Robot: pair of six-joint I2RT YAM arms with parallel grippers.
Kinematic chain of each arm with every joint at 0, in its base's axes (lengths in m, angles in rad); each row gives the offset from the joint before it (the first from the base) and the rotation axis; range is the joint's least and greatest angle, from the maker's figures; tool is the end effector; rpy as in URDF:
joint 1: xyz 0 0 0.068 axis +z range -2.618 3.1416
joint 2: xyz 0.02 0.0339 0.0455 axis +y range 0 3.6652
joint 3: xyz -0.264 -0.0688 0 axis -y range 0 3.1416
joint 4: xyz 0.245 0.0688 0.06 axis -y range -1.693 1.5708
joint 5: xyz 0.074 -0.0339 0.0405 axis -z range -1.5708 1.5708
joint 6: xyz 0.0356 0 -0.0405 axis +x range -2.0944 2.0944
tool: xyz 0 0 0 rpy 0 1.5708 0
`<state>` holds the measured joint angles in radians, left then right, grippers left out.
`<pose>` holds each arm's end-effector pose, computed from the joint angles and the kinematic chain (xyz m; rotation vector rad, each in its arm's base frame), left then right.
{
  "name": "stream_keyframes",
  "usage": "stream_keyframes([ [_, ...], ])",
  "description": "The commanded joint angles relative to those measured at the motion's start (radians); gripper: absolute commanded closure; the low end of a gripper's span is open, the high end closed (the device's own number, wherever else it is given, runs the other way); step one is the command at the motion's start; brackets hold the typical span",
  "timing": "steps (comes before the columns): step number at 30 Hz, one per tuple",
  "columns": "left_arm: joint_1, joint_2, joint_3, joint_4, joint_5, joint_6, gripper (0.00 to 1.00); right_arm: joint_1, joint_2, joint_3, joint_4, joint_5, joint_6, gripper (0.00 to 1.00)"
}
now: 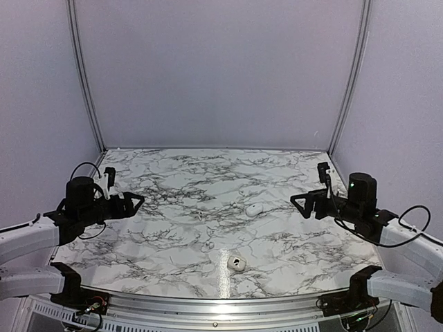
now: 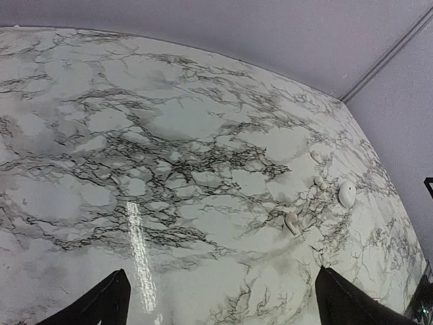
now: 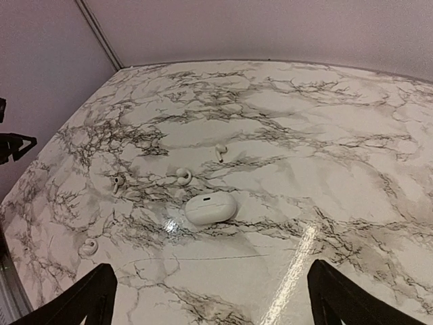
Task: Insert the wireless bluetooth earbuds into the charging case
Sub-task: Pick up the charging case from the corner of the board.
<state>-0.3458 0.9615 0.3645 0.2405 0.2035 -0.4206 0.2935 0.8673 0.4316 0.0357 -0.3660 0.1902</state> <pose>0.1926 -0.0770 0.2039 0.0663 1.9839 -0.7018 0.1834 0.0687 0.2241 -0.3465 1.9745 0.6734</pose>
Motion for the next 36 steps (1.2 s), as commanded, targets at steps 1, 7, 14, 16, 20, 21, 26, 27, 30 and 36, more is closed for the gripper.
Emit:
stream_keyframes([
  [1,-0.084,0.013,0.043,0.040,-0.017,0.041,0.01,0.080,-0.010,0.050,-0.104,-0.032,-0.006,0.01],
  [7,-0.167,0.049,0.067,0.043,-0.065,0.060,0.01,0.279,0.052,0.079,-0.179,0.084,0.004,0.05],
  [14,-0.221,0.051,0.075,0.054,-0.040,0.097,0.01,0.557,0.244,0.162,-0.198,0.215,-0.077,0.12],
  [16,-0.222,0.034,0.070,0.054,-0.024,0.100,0.01,0.609,0.296,0.180,-0.188,0.219,-0.099,0.13],
  [20,-0.223,0.007,0.061,0.053,0.001,0.097,0.01,0.651,0.396,0.203,-0.162,0.191,-0.127,0.18],
  [21,-0.223,0.001,0.058,0.051,-0.016,0.094,0.01,0.657,0.418,0.207,-0.156,0.181,-0.130,0.19],
  [26,-0.223,-0.041,0.041,0.048,-0.165,0.007,0.01,0.692,0.498,0.233,-0.150,0.157,-0.150,0.22],
  [27,-0.222,-0.050,0.037,0.048,-0.182,-0.014,0.01,0.698,0.510,0.237,-0.151,0.157,-0.151,0.23],
  [30,-0.222,-0.082,0.023,0.049,-0.233,-0.040,0.01,0.716,0.541,0.246,-0.151,0.155,-0.159,0.24],
  [36,-0.222,-0.088,0.037,0.029,-0.241,-0.017,0.01,0.750,0.619,0.291,-0.152,0.155,-0.182,0.26],
])
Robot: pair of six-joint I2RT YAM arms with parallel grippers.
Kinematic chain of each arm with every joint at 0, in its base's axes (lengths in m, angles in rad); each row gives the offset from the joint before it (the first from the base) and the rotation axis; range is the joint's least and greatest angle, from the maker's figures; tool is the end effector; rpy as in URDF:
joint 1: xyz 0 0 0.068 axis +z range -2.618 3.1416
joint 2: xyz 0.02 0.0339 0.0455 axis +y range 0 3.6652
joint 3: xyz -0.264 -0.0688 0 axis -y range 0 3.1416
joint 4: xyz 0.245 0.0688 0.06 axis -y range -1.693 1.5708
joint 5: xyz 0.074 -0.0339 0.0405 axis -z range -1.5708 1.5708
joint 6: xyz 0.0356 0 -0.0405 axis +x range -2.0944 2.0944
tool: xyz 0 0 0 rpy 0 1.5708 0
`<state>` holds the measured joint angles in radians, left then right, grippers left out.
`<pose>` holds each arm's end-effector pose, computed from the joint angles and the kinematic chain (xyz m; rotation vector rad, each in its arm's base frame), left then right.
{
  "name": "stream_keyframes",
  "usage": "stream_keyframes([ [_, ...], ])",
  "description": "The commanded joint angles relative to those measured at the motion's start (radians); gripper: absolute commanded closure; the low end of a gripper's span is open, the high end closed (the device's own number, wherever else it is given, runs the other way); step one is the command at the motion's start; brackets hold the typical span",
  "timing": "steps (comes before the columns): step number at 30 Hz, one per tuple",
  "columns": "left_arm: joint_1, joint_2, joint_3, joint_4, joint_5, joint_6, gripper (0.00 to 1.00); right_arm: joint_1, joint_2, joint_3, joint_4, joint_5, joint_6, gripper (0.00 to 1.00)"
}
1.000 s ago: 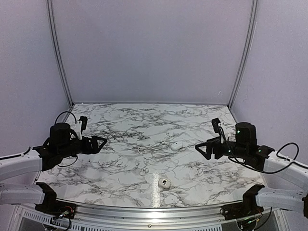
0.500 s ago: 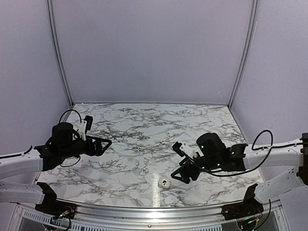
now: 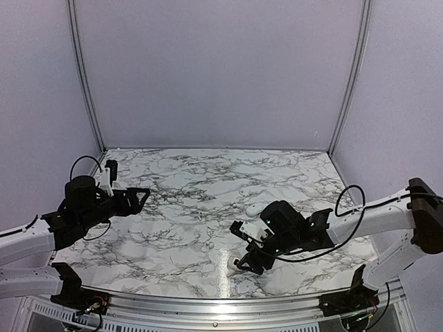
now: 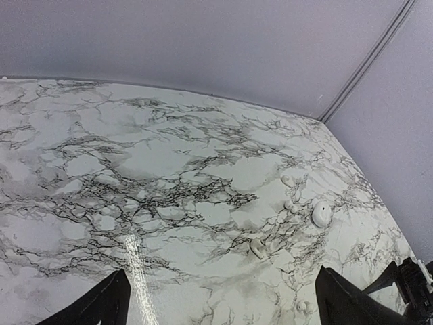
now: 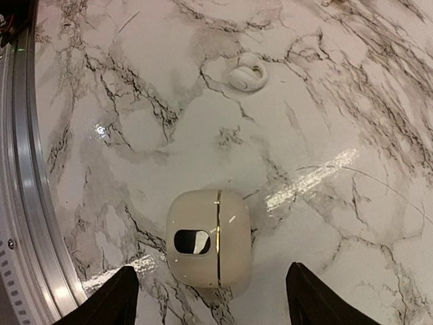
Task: Insert the wireless bluetooth earbuds into the charging case
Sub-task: Pick up the charging case from the corner of the board, then pass from the right arm to the left
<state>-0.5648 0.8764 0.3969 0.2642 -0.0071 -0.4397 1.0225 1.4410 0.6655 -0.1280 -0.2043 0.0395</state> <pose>0.1718 -0.1085 0.2332 0.1100 1.8399 -0.7085 0.1346 0.2343 0.1611 -1.3000 2.2340 0.6817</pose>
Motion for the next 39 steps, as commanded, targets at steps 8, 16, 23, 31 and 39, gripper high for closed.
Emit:
stream_keyframes([
  [8,-0.003,0.009,0.010,0.003,0.056,0.030,0.01,0.055,0.127,0.107,-0.036,0.047,-0.078,0.32],
  [16,-0.003,0.030,0.013,0.003,0.102,0.047,0.01,0.071,0.169,0.125,-0.061,0.096,-0.106,0.40],
  [23,-0.004,0.070,0.020,0.006,0.159,0.011,0.02,0.073,0.183,0.127,-0.062,0.138,-0.118,0.46],
  [31,-0.004,0.058,0.000,0.010,0.209,-0.034,0.06,0.076,0.152,0.144,-0.046,0.152,-0.150,0.65],
  [39,-0.012,0.032,-0.017,0.035,0.373,-0.100,0.09,0.078,0.009,0.175,0.033,0.264,-0.212,0.68],
])
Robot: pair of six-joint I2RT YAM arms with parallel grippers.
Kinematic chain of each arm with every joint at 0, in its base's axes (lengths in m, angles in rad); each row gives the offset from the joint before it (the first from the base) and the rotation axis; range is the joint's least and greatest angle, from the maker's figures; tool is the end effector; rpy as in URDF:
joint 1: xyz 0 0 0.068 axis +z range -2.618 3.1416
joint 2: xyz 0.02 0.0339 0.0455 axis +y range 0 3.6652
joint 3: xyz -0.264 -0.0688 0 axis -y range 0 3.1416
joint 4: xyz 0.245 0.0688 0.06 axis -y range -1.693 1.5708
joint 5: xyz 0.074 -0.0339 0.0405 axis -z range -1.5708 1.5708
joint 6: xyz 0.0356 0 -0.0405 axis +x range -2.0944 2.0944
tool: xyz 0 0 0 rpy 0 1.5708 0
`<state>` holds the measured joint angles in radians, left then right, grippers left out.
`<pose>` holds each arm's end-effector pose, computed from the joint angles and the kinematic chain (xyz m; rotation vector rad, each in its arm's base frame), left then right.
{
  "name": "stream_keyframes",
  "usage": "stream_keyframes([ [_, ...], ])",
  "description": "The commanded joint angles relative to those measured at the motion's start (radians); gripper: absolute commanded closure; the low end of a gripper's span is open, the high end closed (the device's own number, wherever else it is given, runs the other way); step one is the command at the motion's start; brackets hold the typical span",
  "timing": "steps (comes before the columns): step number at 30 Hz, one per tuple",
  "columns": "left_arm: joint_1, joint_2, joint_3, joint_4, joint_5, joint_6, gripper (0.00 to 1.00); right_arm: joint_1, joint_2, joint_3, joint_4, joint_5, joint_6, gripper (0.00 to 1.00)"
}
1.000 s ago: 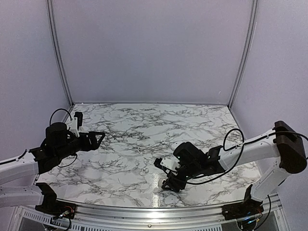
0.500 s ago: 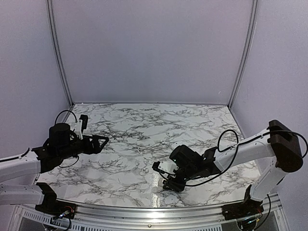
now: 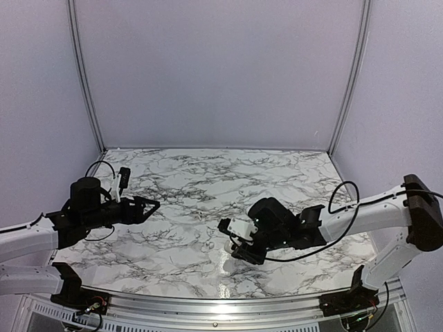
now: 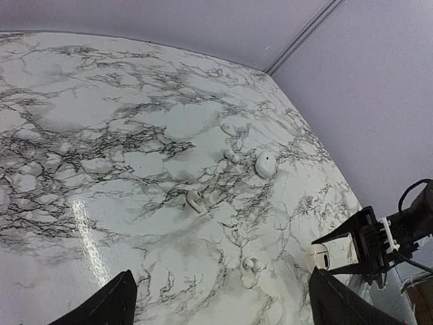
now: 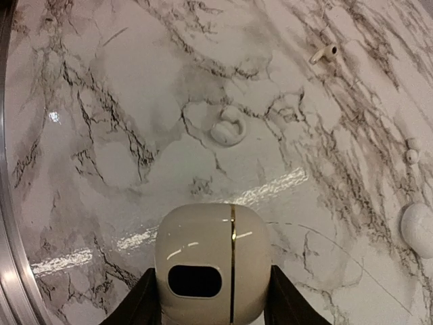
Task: Insert the wireless bluetooth earbuds into the charging case
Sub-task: Pass from the right arm to the left
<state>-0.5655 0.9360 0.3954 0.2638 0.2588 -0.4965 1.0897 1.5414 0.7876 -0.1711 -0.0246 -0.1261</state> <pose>0.1713 -0.1195 0.2218 0.2581 1.9370 -0.9622 0.1371 0.2645 0.1659 -1.4638 2.0854 0.4229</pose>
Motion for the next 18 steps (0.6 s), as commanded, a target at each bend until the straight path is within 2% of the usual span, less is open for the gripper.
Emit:
stream_keyframes([
  [1,-0.017,-0.033,-0.016,0.041,0.125,-0.048,0.09,0.014,-0.113,0.053,0.093,0.098,-0.058,0.68],
  [10,-0.102,-0.049,0.025,0.129,0.212,-0.152,0.16,0.056,-0.250,0.091,0.208,0.171,-0.176,0.69],
  [18,-0.244,0.036,0.120,0.155,0.183,-0.158,0.24,0.154,-0.243,0.156,0.229,0.290,-0.279,0.69],
])
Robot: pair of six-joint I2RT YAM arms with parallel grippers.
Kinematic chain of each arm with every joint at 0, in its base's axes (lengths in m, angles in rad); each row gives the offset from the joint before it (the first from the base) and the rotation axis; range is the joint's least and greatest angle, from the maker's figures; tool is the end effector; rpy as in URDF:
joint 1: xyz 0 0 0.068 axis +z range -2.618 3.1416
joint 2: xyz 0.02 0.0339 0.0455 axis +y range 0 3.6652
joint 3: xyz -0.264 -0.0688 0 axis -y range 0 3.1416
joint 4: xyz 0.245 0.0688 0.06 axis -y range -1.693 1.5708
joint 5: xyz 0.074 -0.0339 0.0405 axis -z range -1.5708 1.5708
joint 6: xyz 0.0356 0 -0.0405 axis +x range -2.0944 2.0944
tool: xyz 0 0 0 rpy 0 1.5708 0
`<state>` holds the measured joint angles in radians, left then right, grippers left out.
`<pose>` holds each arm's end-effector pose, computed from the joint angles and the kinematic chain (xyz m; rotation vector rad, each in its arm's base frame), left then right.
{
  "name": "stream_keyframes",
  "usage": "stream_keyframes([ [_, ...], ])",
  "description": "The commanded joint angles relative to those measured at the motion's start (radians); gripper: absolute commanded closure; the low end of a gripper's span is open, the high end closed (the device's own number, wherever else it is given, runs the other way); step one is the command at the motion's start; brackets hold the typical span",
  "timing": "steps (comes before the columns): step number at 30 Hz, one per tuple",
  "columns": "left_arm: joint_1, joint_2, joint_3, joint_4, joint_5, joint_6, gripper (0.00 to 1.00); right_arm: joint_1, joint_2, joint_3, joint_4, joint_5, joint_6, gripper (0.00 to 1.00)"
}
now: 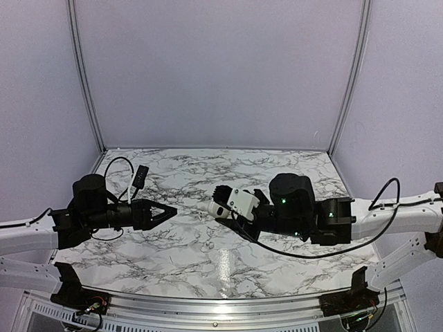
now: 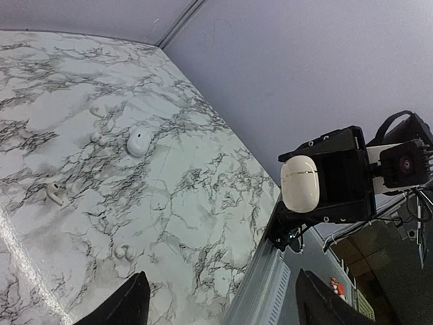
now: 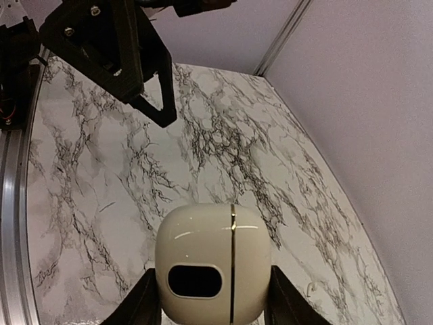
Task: Insert the wireless bluetooth earbuds into the charging case
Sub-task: Pass from the right arm to the left
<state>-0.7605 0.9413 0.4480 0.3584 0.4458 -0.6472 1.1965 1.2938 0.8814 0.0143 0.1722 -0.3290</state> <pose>0.1444 -0.1586 0.2495 0.4766 1.8504 -1.3834 0.1142 0.2741 0.2819 -1.2865 1.5105 0.3979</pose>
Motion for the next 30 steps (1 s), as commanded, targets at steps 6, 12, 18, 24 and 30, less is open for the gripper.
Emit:
stream_keyframes([
  [6,-0.142,0.084,0.123,0.081,-0.055,0.022,0.33,0.098,0.051,0.102,0.045,0.158,-0.109,0.70],
  [12,-0.237,0.138,0.136,0.153,-0.093,0.051,0.43,0.124,0.081,0.131,0.039,0.173,-0.122,0.70],
  [18,-0.268,0.174,0.151,0.192,-0.131,0.058,0.57,0.138,0.084,0.122,0.058,0.163,-0.116,0.70],
  [24,-0.272,0.214,0.156,0.239,-0.132,0.039,0.64,0.151,0.103,0.124,0.062,0.166,-0.115,0.70],
  [30,-0.284,0.245,0.164,0.263,-0.136,0.037,0.71,0.153,0.119,0.131,0.079,0.214,-0.106,0.70],
])
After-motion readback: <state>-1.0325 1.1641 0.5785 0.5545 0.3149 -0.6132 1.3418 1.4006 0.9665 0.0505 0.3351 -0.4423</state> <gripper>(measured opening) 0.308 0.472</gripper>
